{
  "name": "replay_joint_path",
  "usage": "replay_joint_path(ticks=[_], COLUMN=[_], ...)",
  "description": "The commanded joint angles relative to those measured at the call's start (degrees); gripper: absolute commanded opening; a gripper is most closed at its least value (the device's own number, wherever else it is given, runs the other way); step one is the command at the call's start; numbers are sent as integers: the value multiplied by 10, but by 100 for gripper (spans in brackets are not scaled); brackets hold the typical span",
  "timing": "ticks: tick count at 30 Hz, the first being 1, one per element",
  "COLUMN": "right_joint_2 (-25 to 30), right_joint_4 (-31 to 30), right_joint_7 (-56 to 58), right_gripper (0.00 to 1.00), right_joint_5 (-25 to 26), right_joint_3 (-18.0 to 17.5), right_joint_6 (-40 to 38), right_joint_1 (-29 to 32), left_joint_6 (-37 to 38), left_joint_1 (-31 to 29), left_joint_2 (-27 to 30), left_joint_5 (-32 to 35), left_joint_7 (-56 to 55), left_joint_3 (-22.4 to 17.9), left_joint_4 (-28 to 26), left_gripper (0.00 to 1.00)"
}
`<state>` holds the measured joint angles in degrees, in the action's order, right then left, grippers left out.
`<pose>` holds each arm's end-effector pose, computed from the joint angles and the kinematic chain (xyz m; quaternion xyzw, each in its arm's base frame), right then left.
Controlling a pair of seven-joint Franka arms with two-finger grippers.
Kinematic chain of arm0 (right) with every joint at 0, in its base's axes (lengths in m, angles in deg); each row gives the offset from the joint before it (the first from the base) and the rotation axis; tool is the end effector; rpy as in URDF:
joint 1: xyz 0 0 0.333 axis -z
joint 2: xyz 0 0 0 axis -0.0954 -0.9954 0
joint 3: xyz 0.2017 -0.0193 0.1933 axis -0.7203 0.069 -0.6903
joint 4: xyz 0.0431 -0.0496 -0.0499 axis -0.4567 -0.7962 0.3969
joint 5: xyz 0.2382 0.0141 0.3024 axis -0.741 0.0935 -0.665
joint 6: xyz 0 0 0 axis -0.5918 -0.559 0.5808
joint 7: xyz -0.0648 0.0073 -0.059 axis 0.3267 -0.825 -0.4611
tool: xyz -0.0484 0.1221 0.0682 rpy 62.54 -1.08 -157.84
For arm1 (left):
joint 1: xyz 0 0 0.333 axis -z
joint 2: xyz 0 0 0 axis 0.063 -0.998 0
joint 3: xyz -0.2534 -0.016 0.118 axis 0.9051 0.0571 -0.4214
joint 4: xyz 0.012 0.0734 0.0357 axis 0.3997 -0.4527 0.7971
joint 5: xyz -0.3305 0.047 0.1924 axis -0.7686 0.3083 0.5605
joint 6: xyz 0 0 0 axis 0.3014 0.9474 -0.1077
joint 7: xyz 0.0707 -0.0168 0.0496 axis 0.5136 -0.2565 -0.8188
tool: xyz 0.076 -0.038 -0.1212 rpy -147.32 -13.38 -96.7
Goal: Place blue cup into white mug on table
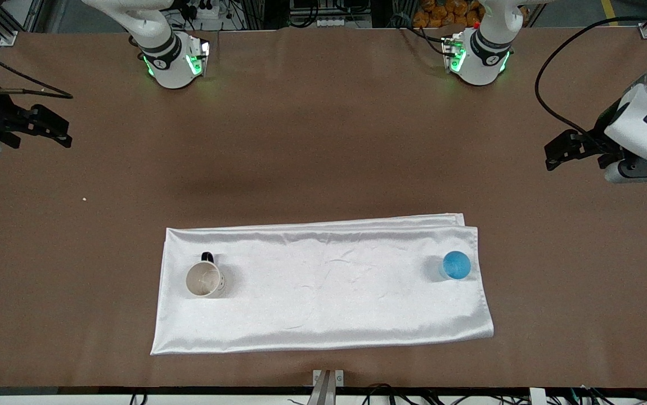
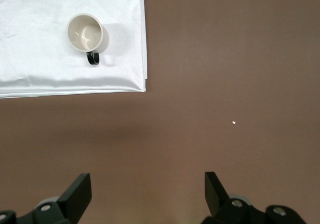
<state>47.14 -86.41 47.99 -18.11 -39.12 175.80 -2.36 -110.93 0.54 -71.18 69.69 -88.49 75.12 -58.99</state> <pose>0.5355 0.0238 0.5598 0.9999 0.0031 -0.0123 0.0085 0.5689 -0.0919 0.5466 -0.9998 -0.0090 -0.0108 0.0110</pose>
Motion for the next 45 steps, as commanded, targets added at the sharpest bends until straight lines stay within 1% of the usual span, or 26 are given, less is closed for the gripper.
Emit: replay_joint_path(ticks=[1, 14, 19, 28, 33, 37, 40, 45], right_joint_2=[-6, -6, -6, -10, -46, -86, -119, -175], right_joint_4=[15, 14, 10, -5, -1, -3, -5, -5], right_joint_7=[0, 0, 0, 1, -2, -6, -10, -14], right_gripper=[100, 100, 100, 100, 100, 100, 100, 100], right_joint_5=[3, 1, 1, 0, -29, -30, -29, -29], right_joint_3=[2, 2, 2, 0, -21, -35, -53, -57], right_joint_6=[-11, -15, -16, -12, 2, 40, 71, 126], right_joint_1=[-6, -6, -6, -8, -9, -13, -14, -22], left_joint_6=[5, -3, -28, -79, -108, -135, -157, -180], left_joint_1=[-3, -1, -4, -4, -3, 0, 3, 5], left_joint_2=[9, 4, -16, -74, -106, -128, -145, -170], left_joint_5=[5, 2, 0, -8, -8, -9, -9, -9], left_joint_7=[6, -9, -9, -9, -9, -9, -9, -10], left_joint_3=[0, 1, 2, 2, 2, 2, 2, 4], left_joint_4=[-6, -9, -13, -14, -15, -16, -16, -16], left_gripper=[100, 100, 100, 100, 100, 100, 100, 100])
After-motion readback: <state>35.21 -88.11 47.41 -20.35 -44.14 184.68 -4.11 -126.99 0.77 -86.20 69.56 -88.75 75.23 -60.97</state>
